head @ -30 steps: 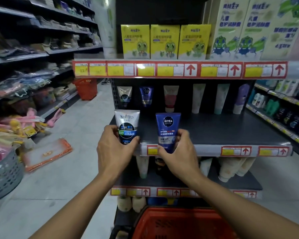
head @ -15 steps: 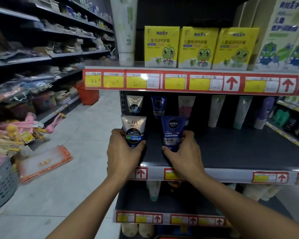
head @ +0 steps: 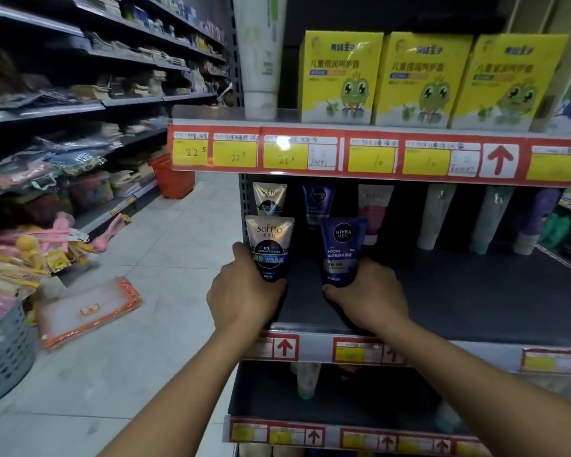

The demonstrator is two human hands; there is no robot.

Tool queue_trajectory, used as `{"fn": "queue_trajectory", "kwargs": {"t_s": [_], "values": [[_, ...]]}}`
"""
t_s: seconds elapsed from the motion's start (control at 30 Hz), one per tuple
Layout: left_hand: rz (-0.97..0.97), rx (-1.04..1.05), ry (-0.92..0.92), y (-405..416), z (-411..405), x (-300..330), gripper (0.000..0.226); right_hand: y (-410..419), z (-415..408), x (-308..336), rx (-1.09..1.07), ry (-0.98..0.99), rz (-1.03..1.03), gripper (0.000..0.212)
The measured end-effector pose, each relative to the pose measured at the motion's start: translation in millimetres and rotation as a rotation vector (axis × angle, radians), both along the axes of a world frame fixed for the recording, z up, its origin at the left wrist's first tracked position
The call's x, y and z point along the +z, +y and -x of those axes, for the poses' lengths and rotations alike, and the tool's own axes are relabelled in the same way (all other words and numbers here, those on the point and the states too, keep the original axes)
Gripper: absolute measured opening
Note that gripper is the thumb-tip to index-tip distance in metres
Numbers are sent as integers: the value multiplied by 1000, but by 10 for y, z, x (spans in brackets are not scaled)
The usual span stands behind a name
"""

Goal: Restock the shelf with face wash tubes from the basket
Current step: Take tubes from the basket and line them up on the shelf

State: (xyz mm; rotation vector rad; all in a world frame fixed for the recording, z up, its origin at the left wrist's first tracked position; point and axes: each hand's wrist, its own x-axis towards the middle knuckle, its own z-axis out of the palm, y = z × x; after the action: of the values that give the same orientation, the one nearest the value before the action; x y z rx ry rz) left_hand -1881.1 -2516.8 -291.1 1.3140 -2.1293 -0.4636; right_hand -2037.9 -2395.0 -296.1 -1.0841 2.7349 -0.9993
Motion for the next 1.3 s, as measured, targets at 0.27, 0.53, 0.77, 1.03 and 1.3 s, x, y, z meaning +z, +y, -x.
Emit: {"fn": "queue_trajectory", "kwargs": {"t_s": [0.27,0.53,0.77,1.03,1.3], "values": [[-140,-38,63,-519,471,0,61,-550,443,-95,22,-27,-35,32],[-117,-6,121,-745,683,-105,49,-987,674,-135,14,-6,15,52],[-64,0,58,-843,715,-135,51,-1058,692,-228,11,76,38,60],[-67,44,8,-860,761,-152,45,-1056,725,-270,6,103,55,55],[-59,62,-44,-926,826,-181,46,-1074,732,-306,8,112,69,55]]}}
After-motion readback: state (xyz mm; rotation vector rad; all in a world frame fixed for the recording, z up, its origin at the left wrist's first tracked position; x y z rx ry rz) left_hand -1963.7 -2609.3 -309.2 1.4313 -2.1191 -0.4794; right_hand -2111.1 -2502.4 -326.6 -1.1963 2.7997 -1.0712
